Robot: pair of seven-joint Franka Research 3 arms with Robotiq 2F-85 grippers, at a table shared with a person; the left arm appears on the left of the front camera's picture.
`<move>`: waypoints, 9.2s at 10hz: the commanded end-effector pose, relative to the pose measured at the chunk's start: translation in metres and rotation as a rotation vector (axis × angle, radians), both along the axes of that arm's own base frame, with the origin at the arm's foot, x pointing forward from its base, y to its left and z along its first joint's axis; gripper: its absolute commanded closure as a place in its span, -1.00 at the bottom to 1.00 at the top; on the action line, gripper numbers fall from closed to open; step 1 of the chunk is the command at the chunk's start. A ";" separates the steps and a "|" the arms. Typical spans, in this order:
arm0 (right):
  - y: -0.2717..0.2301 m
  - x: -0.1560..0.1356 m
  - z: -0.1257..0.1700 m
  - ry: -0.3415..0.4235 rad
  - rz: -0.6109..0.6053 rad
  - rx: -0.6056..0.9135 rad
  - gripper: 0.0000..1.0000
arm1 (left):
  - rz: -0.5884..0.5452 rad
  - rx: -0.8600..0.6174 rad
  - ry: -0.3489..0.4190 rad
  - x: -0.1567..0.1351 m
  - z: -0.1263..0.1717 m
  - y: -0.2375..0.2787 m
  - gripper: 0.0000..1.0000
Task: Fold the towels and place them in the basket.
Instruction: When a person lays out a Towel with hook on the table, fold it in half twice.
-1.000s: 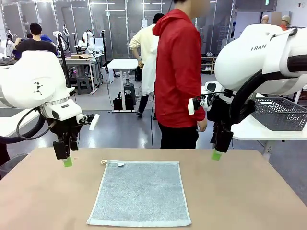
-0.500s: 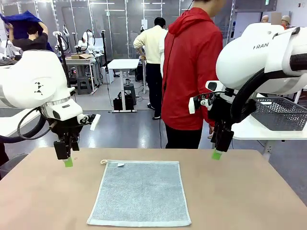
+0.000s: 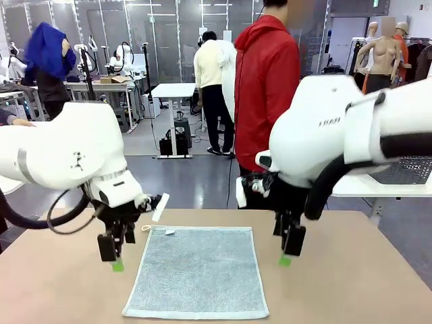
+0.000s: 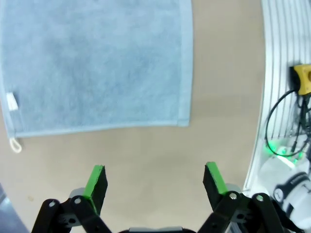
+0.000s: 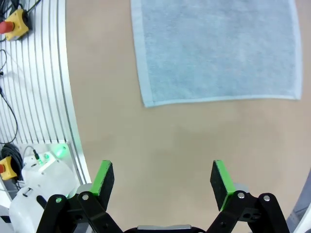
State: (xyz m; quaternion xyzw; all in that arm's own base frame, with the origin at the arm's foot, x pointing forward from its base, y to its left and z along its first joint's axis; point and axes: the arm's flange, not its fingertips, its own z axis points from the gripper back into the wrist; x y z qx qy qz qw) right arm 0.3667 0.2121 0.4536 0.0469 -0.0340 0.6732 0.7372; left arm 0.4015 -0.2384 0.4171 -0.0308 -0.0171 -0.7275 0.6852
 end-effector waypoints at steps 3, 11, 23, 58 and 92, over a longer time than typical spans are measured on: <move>0.028 -0.011 -0.069 -0.004 -0.025 -0.066 -1.00 | 0.004 -0.088 -0.068 -0.051 -0.039 -0.014 -1.00; 0.041 -0.018 -0.128 0.010 -0.041 -0.068 -1.00 | -0.013 0.005 -0.115 -0.063 -0.082 0.007 -1.00; 0.048 -0.019 -0.151 0.046 0.009 -0.080 -1.00 | 0.015 0.001 -0.058 -0.063 -0.095 0.003 -1.00; 0.044 -0.019 -0.161 -0.020 0.036 -0.110 0.11 | -0.061 0.019 -0.125 -0.062 -0.125 0.002 0.09; 0.051 -0.012 -0.072 -0.105 0.082 -0.125 0.93 | -0.019 -0.012 -0.229 -0.028 -0.031 -0.013 0.94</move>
